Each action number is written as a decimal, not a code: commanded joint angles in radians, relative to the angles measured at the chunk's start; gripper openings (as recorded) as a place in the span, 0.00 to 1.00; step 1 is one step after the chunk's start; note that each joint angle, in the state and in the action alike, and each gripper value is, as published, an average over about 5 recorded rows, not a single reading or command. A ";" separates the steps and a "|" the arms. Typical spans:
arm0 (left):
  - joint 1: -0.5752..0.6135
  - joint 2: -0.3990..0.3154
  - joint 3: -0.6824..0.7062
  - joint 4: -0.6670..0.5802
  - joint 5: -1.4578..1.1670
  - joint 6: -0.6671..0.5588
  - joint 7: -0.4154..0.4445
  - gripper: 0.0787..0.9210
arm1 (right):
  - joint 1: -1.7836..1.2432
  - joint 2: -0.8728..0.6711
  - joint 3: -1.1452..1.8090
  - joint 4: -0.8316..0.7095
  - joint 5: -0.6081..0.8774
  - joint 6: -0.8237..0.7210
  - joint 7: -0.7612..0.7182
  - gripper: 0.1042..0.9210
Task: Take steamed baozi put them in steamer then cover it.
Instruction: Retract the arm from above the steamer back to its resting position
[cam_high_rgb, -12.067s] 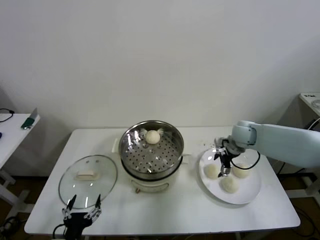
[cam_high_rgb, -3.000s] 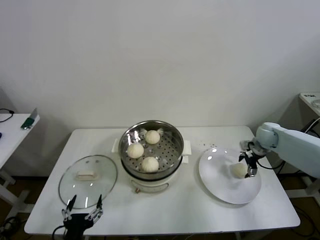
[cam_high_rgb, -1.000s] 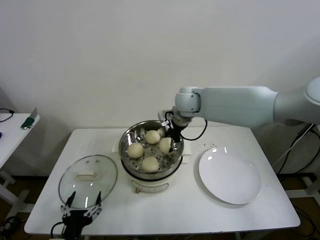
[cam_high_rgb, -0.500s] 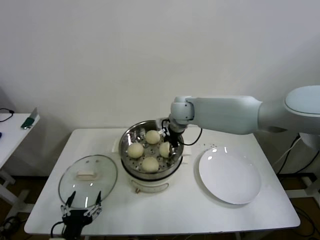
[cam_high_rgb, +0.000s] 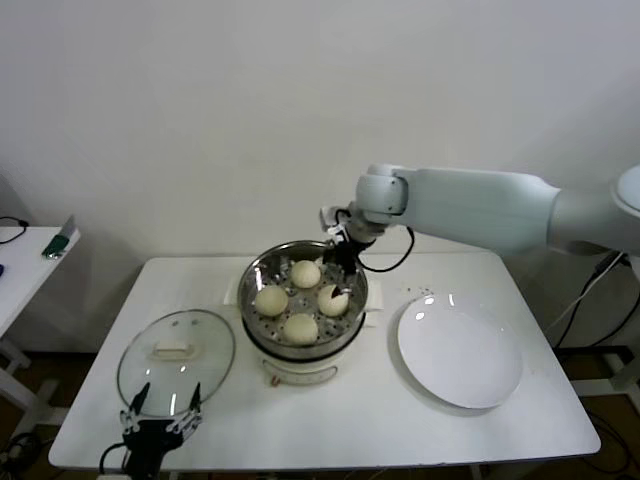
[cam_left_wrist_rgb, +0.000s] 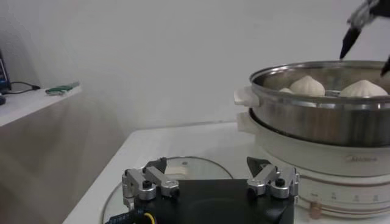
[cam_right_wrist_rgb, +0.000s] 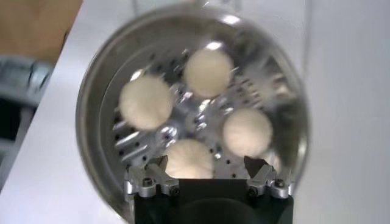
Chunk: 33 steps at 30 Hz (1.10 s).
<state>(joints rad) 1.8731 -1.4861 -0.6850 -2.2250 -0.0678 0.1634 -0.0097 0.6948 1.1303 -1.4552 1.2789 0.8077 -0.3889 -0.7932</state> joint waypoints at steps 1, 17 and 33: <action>-0.012 0.006 -0.001 0.000 -0.007 0.012 0.003 0.88 | -0.232 -0.256 0.479 0.040 0.104 0.025 0.475 0.88; -0.064 0.047 -0.034 0.006 0.059 -0.060 0.078 0.88 | -1.419 -0.575 1.543 0.411 -0.101 0.163 0.750 0.88; -0.074 0.046 -0.017 0.088 0.149 -0.184 -0.005 0.88 | -2.180 -0.168 2.079 0.414 -0.282 0.603 0.630 0.88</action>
<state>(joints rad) 1.8021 -1.4448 -0.7041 -2.1807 0.0091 0.0733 0.0159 -0.9432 0.7709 0.2637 1.6498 0.6401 -0.0631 -0.1530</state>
